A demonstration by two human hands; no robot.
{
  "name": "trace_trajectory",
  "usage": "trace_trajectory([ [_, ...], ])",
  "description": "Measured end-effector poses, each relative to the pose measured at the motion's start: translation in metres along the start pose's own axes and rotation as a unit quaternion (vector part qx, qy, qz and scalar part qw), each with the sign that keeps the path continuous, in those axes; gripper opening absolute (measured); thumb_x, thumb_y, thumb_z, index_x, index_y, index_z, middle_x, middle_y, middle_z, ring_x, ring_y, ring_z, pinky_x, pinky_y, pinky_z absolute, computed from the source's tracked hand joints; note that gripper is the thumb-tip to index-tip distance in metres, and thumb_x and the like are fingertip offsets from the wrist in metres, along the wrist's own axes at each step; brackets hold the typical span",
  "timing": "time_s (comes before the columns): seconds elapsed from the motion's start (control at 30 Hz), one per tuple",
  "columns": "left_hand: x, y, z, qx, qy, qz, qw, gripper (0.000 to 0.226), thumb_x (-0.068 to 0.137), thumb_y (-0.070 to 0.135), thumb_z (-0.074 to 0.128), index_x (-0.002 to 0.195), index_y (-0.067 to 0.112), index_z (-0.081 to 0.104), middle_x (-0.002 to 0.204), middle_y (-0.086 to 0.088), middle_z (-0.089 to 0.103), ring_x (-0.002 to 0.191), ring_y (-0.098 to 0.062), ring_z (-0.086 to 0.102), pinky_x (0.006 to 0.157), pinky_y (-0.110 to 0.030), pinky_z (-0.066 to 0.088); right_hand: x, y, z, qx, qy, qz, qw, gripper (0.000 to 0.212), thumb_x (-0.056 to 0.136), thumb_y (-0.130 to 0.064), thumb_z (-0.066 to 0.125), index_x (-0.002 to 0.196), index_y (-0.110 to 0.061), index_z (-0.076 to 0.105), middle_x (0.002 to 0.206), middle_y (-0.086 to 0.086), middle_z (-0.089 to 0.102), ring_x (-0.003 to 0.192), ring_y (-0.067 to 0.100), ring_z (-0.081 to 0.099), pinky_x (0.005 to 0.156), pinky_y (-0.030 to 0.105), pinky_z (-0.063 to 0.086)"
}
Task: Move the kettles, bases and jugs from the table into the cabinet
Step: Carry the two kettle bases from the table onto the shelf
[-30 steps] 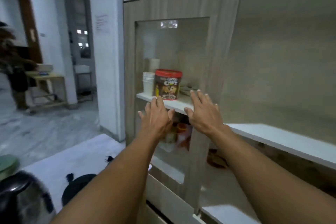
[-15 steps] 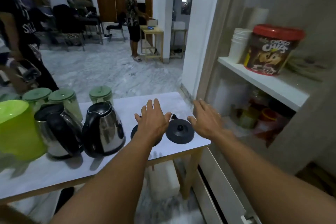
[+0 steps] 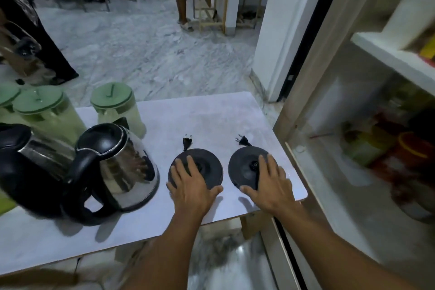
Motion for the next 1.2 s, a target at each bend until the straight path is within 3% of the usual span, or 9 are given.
trace_trajectory([
  [0.17,0.026,-0.019,0.036,-0.016,-0.022,-0.043,0.999,0.14,0.059,0.079,0.068,0.154,0.018,-0.015,0.159,-0.018,-0.022,0.148,-0.037,-0.015,0.117,-0.056,0.008,0.038,0.008,0.038,0.008,-0.046,0.042,0.998,0.132,0.064,-0.083,0.06,0.152,-0.031,-0.022,0.157,0.019,-0.033,0.147,0.047,-0.015,0.116,0.063,0.005],
  [0.23,0.031,-0.026,0.045,-0.016,-0.021,-0.057,0.998,0.139,0.055,0.084,0.064,0.154,0.024,-0.012,0.157,-0.022,-0.023,0.147,-0.04,-0.017,0.117,-0.056,0.006,0.047,0.008,0.049,0.003,-0.032,0.045,0.998,0.13,0.064,-0.086,0.057,0.152,-0.03,-0.021,0.158,0.023,-0.028,0.146,0.048,-0.017,0.117,0.062,0.004],
  [0.33,0.03,-0.034,0.053,-0.036,0.004,-0.081,0.996,0.133,0.052,0.089,0.059,0.154,0.035,-0.006,0.155,-0.027,-0.024,0.145,-0.044,-0.019,0.118,-0.052,0.002,0.048,0.013,0.054,0.045,0.061,0.041,0.996,0.129,0.062,-0.088,0.054,0.156,-0.025,-0.007,0.164,0.019,-0.006,0.148,0.044,-0.006,0.119,0.056,0.008],
  [0.43,0.028,-0.034,0.054,-0.05,0.045,-0.078,0.995,0.129,0.049,0.092,0.056,0.153,0.038,0.004,0.157,-0.028,-0.016,0.147,-0.041,-0.014,0.119,-0.05,0.003,0.048,0.021,0.056,0.063,0.124,0.034,0.99,0.128,0.054,-0.092,0.047,0.155,-0.02,0.018,0.162,0.018,0.017,0.146,0.043,0.009,0.117,0.054,0.019],
  [0.5,0.028,-0.033,0.052,-0.064,0.07,-0.079,0.992,0.124,0.047,0.087,0.061,0.151,0.036,0.016,0.157,-0.028,-0.006,0.147,-0.041,-0.006,0.119,-0.05,0.008,0.051,0.022,0.057,0.072,0.13,0.043,0.988,0.123,0.051,-0.092,0.046,0.151,-0.023,0.027,0.16,0.018,0.022,0.144,0.047,0.015,0.113,0.06,0.023],
  [0.63,0.027,-0.029,0.046,-0.098,0.11,-0.093,0.985,0.112,0.04,0.073,0.07,0.139,0.033,0.037,0.15,-0.025,0.017,0.14,-0.042,0.018,0.115,-0.052,0.024,0.053,0.022,0.06,0.072,0.112,0.061,0.989,0.117,0.05,-0.088,0.053,0.148,-0.028,0.028,0.16,0.023,0.016,0.143,0.052,0.017,0.112,0.063,0.019],
  [0.8,0.027,-0.019,0.036,-0.096,0.107,-0.108,0.984,0.105,0.037,0.067,0.069,0.132,0.036,0.036,0.142,-0.022,0.024,0.13,-0.043,0.027,0.107,-0.05,0.036,0.047,0.019,0.051,0.113,0.128,0.046,0.984,0.112,0.052,-0.075,0.068,0.145,-0.028,0.028,0.157,0.022,0.012,0.14,0.046,0.019,0.113,0.054,0.03],
  [0.93,0.023,-0.005,0.015,-0.108,0.128,-0.086,0.982,0.101,0.039,0.069,0.069,0.129,0.037,0.036,0.136,-0.019,0.028,0.127,-0.041,0.029,0.108,-0.046,0.035,0.038,0.015,0.033,0.117,0.145,0.045,0.981,0.11,0.053,-0.071,0.069,0.145,-0.027,0.03,0.157,0.022,0.011,0.138,0.044,0.02,0.113,0.05,0.03],
  [1.2,0.029,0.026,-0.08,-0.12,0.142,0.03,0.982,0.105,0.044,0.067,0.077,0.133,0.034,0.032,0.144,-0.026,0.017,0.132,-0.048,0.022,0.108,-0.055,0.033,-0.004,-0.011,-0.054,0.137,0.222,0.089,0.961,0.112,0.06,-0.071,0.073,0.151,-0.027,0.023,0.16,0.023,0.003,0.144,0.044,0.008,0.117,0.051,0.022],
])
Point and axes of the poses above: each hand's wrist, its own x-axis towards the middle knuckle, its own z-axis out of the palm, y = z × x, the point moved 7 cm from there along x, towards the middle knuckle
